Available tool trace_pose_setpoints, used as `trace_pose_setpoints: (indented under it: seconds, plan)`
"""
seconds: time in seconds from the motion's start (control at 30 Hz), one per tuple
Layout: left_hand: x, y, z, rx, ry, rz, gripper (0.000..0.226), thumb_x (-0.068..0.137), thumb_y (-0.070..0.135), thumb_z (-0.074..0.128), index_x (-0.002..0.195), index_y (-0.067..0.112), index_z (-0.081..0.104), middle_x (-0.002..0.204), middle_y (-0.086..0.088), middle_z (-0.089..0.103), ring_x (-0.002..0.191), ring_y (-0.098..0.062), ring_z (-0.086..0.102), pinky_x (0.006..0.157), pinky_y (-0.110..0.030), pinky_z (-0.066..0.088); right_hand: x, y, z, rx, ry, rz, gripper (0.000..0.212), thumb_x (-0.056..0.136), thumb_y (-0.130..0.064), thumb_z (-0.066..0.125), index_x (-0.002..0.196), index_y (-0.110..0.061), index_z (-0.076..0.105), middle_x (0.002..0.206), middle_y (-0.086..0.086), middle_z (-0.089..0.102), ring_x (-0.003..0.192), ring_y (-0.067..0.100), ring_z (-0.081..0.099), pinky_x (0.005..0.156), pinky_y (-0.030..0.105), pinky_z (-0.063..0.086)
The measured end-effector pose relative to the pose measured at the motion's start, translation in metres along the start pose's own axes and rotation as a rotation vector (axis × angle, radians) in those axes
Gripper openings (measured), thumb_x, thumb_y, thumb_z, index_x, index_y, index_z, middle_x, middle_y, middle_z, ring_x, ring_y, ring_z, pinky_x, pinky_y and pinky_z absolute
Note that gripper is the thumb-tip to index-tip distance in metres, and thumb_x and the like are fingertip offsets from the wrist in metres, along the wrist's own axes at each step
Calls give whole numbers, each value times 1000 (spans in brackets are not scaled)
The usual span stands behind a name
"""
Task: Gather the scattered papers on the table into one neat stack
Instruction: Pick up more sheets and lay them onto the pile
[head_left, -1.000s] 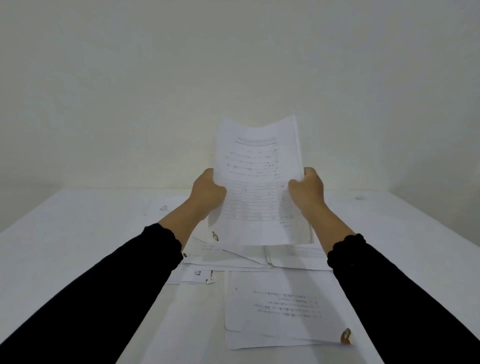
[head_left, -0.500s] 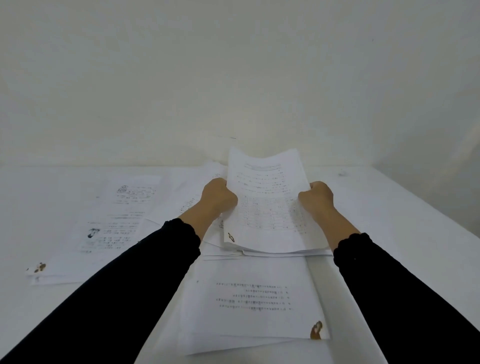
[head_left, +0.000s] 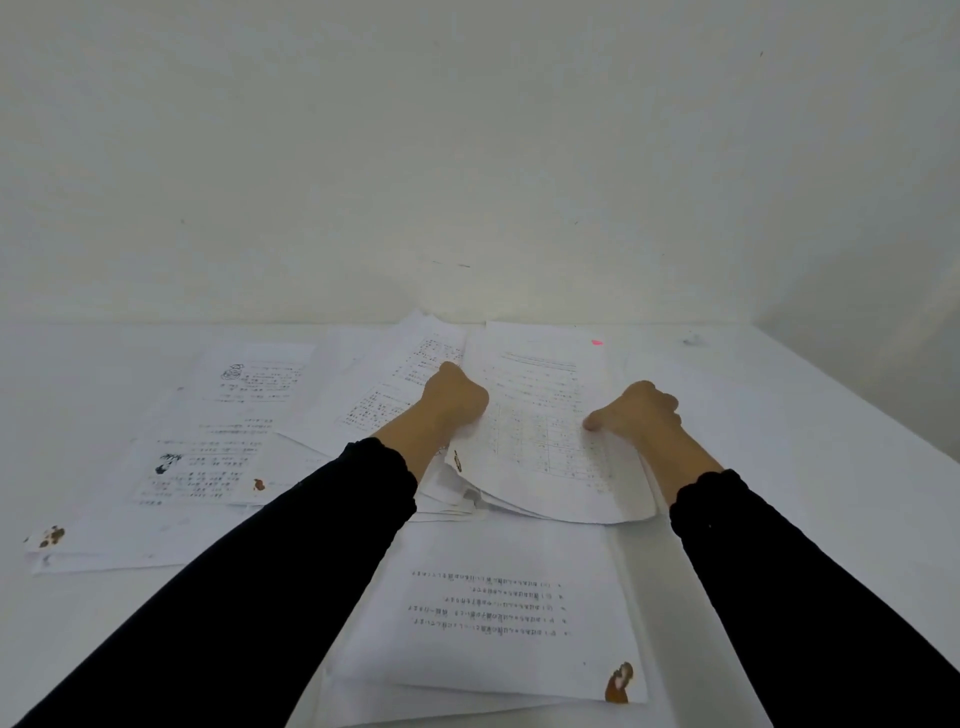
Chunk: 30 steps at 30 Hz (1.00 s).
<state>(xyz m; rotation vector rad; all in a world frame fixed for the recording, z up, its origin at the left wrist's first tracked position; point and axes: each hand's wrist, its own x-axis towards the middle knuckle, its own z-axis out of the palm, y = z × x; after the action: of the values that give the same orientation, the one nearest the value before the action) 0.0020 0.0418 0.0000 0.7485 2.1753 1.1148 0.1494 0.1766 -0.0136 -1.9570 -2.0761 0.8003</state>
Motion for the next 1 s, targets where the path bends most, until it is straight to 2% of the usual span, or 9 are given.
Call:
trace_pose_setpoints:
  seconds: [0.1,0.17,0.2,0.27,0.43,0.6,0.7,0.87,1.0]
  plan:
    - [-2,1,2,-63,-34,-74,33,94,9,47,68,8,27,70,-1,35,58,-10,34,41,-15,34,0,2,1,120,-13,-16,52,69,-18,80,107,1,51,102,13,58,94,30,59,70,31,45]
    - [-1,0,1,-89,-77,-94,14,89,8,54,81,2,45,82,-9,53,68,-19,53,56,-22,49,-2,3,1,138,16,-43,24,77,-7,70,75,-4,47,71,7,49,63,21,50,53,25,37]
    - [-3,-1,0,-128,-95,-92,15,86,5,58,99,-1,53,97,-15,60,84,-27,61,72,-31,55,0,4,2,152,30,-58,28,80,-2,64,66,-7,40,63,5,41,54,17,41,49,23,31]
    - [-9,-1,-5,-182,-132,-95,40,82,-2,58,122,-1,52,118,-19,59,108,-37,59,94,-45,51,-4,2,2,199,55,-113,23,82,5,53,70,-8,39,60,3,35,51,15,34,48,21,27]
    - [-16,-2,-22,-265,-137,-2,42,82,-5,54,122,6,46,118,-18,56,110,-37,56,97,-45,49,-24,-12,-3,437,85,-195,30,78,6,44,59,-13,32,58,-1,35,49,13,33,43,20,23]
    - [-29,4,-55,-466,-71,199,46,84,-8,53,126,7,44,119,-14,56,100,-29,57,79,-35,52,-50,-31,-15,746,39,-293,9,85,-6,50,82,-12,44,70,-4,43,58,9,40,47,20,32]
    - [-37,8,-75,-481,18,331,41,82,-6,57,118,11,47,115,-9,58,101,-28,60,73,-29,53,-73,-50,-21,829,42,-411,16,90,-6,47,103,-13,42,79,-6,45,66,6,44,54,19,37]
    - [-52,14,-102,-453,225,488,41,80,-2,63,110,20,47,109,-5,57,99,-25,60,86,-39,54,-104,-76,-26,934,150,-572,16,90,-4,46,102,-13,41,79,-8,47,64,7,45,54,17,39]
    - [-61,4,-113,-440,374,503,40,80,22,73,108,20,45,95,10,56,83,-4,56,73,-21,49,-117,-78,-19,951,126,-568,22,87,-11,54,106,-17,43,82,-10,52,69,7,51,58,19,43]
